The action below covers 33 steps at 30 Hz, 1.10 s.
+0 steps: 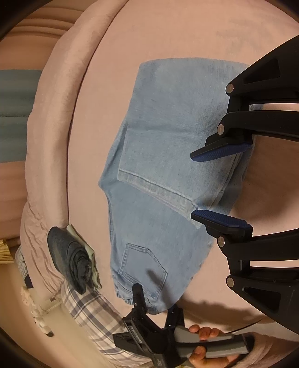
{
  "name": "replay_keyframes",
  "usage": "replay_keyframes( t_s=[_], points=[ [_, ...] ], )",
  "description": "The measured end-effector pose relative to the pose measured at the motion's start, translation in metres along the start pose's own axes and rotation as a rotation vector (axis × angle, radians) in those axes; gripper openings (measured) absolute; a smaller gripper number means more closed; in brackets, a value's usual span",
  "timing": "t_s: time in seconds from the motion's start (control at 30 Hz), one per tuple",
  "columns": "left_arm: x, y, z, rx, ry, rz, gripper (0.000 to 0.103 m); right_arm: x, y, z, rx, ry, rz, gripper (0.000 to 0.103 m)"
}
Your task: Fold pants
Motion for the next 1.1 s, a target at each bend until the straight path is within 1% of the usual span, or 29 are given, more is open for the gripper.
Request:
replay_keyframes(
  t_s=[0.1,0.17,0.2,0.23,0.3,0.4,0.57,0.67,0.73,0.8,0.93,1.0,1.03,1.1],
  points=[
    [0.003,-0.002,-0.001,0.002,-0.004,0.003,0.088,0.002,-0.001,0.003,-0.007,0.002,0.006,0.044],
    [0.003,-0.001,-0.002,0.011,-0.014,0.003,0.084,0.004,-0.001,0.006,-0.011,0.002,0.013,0.044],
    [0.003,-0.001,-0.003,0.014,-0.020,-0.001,0.079,0.005,-0.002,0.007,-0.013,0.002,0.015,0.044],
    [0.002,0.000,-0.004,0.018,-0.025,-0.006,0.076,0.005,-0.002,0.009,-0.016,0.005,0.017,0.044],
    [-0.001,0.000,-0.006,0.025,-0.031,-0.018,0.064,0.007,-0.004,0.013,-0.023,0.009,0.021,0.044],
    [-0.003,0.000,-0.010,0.036,-0.031,-0.032,0.055,0.007,-0.008,0.020,-0.031,0.014,0.026,0.044],
    [0.004,0.001,-0.015,0.051,-0.044,-0.017,0.054,0.003,-0.013,0.032,-0.042,0.012,0.024,0.044],
    [0.011,0.002,-0.017,0.065,-0.062,0.010,0.054,0.001,-0.016,0.038,-0.047,0.030,0.011,0.044],
    [0.017,0.004,-0.019,0.073,-0.084,0.032,0.051,0.002,-0.017,0.044,-0.058,0.034,0.008,0.044],
    [0.020,0.004,-0.020,0.079,-0.088,0.044,0.051,0.002,-0.018,0.045,-0.056,0.037,0.003,0.044],
    [0.024,0.005,-0.024,0.088,-0.100,0.066,0.048,0.001,-0.019,0.042,-0.065,0.042,0.002,0.044],
    [0.025,0.006,-0.025,0.089,-0.105,0.074,0.047,0.000,-0.019,0.037,-0.054,0.029,0.009,0.044],
    [0.026,0.006,-0.025,0.090,-0.113,0.081,0.043,-0.001,-0.019,0.034,-0.039,0.011,0.010,0.044],
    [0.027,0.006,-0.025,0.092,-0.124,0.087,0.042,-0.003,-0.021,0.033,-0.027,-0.005,-0.001,0.044]
  ],
)
Point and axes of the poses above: each gripper's, at about its wrist camera, not at the fingertips, and z roughly the way its jaws point, x to its right, y to its underside, the point moved 1 cm from there along z, roughly the way its jaws point, and after that the axes turned 14 degrees about -x, right-handed, at the moved point
